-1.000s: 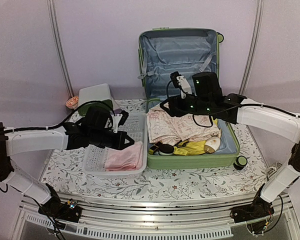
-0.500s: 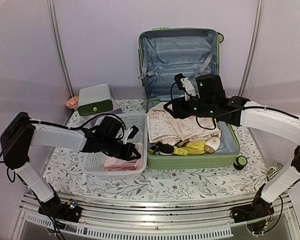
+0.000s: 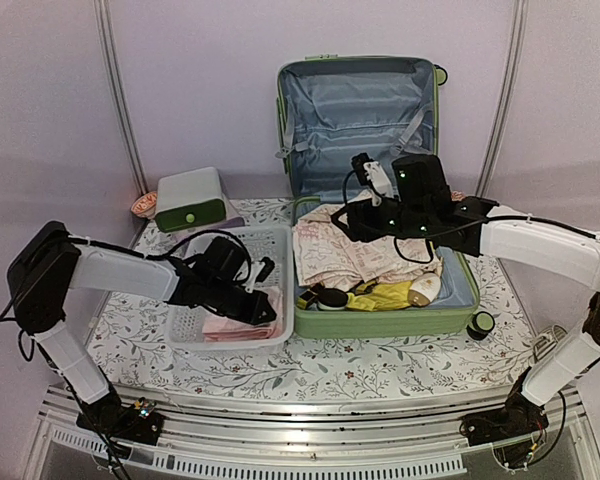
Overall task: Open, take out, and arrange the luggage
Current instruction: Adjust the clothes in the opened luggage.
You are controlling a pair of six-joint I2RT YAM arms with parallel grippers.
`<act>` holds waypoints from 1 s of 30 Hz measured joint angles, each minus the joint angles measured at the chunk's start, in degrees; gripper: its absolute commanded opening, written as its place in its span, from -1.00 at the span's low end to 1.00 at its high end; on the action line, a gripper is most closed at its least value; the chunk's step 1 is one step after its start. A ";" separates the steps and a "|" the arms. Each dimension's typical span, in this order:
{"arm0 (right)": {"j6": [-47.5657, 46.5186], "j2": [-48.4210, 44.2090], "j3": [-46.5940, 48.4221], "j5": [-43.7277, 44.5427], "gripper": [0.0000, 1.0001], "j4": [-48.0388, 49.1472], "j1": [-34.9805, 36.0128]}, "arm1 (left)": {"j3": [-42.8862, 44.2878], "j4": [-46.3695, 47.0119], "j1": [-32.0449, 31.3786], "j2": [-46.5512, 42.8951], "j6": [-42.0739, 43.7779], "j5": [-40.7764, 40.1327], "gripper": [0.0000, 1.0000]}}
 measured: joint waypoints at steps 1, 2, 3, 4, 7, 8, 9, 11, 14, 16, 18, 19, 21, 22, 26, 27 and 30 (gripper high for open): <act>0.02 -0.02 0.00 0.09 0.14 0.00 -0.13 | 0.00 -0.59 0.00 -0.66 0.17 -0.13 -0.61; 0.07 -0.07 0.00 0.09 0.13 0.00 -0.35 | -0.02 -1.27 0.00 -1.53 0.37 -0.31 -0.55; 0.20 -0.13 -0.02 0.07 0.13 -0.02 -0.55 | 0.02 -1.97 0.00 -2.34 0.48 -0.52 -0.50; 0.33 -0.24 -0.04 0.00 0.13 -0.02 -0.83 | 0.07 -2.97 0.00 -3.54 0.70 -0.90 -0.44; 0.85 -0.83 -0.07 -0.48 0.13 -0.07 -1.81 | 0.59 -6.03 0.00 -7.26 1.73 -2.58 -0.18; 1.03 -1.07 -0.07 -0.55 0.13 -0.07 -2.03 | 0.85 -7.15 0.02 -8.41 2.16 -3.41 -0.04; 1.11 -1.46 -0.11 -0.66 0.13 -0.09 -2.34 | 1.27 -8.72 0.02 -10.19 2.67 -5.09 0.16; 1.25 -2.16 -0.24 -0.68 0.13 -0.15 -2.62 | 1.92 -11.37 0.04 -13.31 3.58 -8.76 0.60; 1.31 -3.45 -0.83 -0.66 0.13 -0.33 -2.97 | 3.19 -15.93 0.33 -17.81 4.74 -15.19 0.95; 1.49 -4.35 -1.49 -0.63 0.13 -0.46 -3.04 | 3.50 -18.43 1.09 -20.31 4.55 -19.87 0.96; 1.62 -4.81 -1.95 -0.63 0.13 -0.50 -3.06 | 3.41 -20.74 2.82 -22.14 4.42 -23.47 0.97; 1.73 -4.85 -2.03 -0.63 0.13 -0.52 -3.06 | 3.17 -21.46 4.09 -22.73 4.37 -24.81 0.97; 1.90 -4.83 -2.29 -0.66 0.13 -0.55 -3.10 | 2.49 -22.40 6.49 -23.50 4.28 -26.47 0.96; 1.97 -4.83 -2.36 -0.66 0.13 -0.68 -3.15 | 1.97 -22.84 7.78 -23.71 4.26 -27.06 0.96; 2.40 -4.83 -2.40 -0.66 0.13 -0.98 -3.32 | 0.70 -25.75 10.45 -23.76 4.28 -30.12 0.96; 2.47 -4.83 -2.40 -0.68 0.13 -1.01 -3.34 | 0.70 -26.56 10.69 -23.76 4.28 -30.82 0.96; 2.51 -4.83 -2.40 -0.68 0.13 -1.14 -3.34 | 0.70 -27.69 11.06 -24.09 4.52 -31.54 0.96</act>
